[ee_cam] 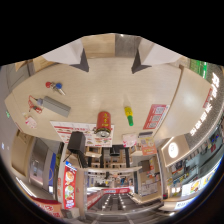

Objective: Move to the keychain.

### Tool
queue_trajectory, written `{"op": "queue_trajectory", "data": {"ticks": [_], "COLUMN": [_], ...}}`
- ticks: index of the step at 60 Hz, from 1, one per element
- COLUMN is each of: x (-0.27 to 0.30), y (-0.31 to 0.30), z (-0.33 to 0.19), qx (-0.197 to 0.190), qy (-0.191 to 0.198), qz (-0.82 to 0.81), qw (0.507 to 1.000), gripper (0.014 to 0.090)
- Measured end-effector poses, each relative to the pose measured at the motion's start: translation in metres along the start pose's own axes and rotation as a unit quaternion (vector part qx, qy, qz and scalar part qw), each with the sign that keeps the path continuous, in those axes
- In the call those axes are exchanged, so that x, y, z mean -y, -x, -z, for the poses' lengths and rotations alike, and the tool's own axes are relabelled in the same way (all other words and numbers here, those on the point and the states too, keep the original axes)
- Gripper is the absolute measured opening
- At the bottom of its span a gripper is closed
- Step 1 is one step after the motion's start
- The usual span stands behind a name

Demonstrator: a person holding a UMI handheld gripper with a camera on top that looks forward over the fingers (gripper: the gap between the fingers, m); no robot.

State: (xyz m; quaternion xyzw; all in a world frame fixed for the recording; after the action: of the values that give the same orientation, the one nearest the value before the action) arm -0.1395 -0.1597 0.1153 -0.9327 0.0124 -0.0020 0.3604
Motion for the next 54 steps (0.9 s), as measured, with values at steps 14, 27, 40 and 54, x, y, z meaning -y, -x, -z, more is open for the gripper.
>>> {"op": "queue_trajectory", "data": {"ticks": [14, 27, 40, 54], "x": [-0.013, -0.033, -0.028, -0.01], "y": [-0.029, -0.101, -0.172, -0.205], "z": [0.0, -0.002, -0.022, -0.072], "qx": [-0.004, -0.029, -0.048, -0.032], "qy": [0.009, 0.023, 0.023, 0.023], "qz": [0.0, -0.002, -0.004, 0.004], "qw": [1.0, 0.999, 0.999, 0.999], "gripper": [0.0845, 0.0844, 0.0844, 0.0844]}}
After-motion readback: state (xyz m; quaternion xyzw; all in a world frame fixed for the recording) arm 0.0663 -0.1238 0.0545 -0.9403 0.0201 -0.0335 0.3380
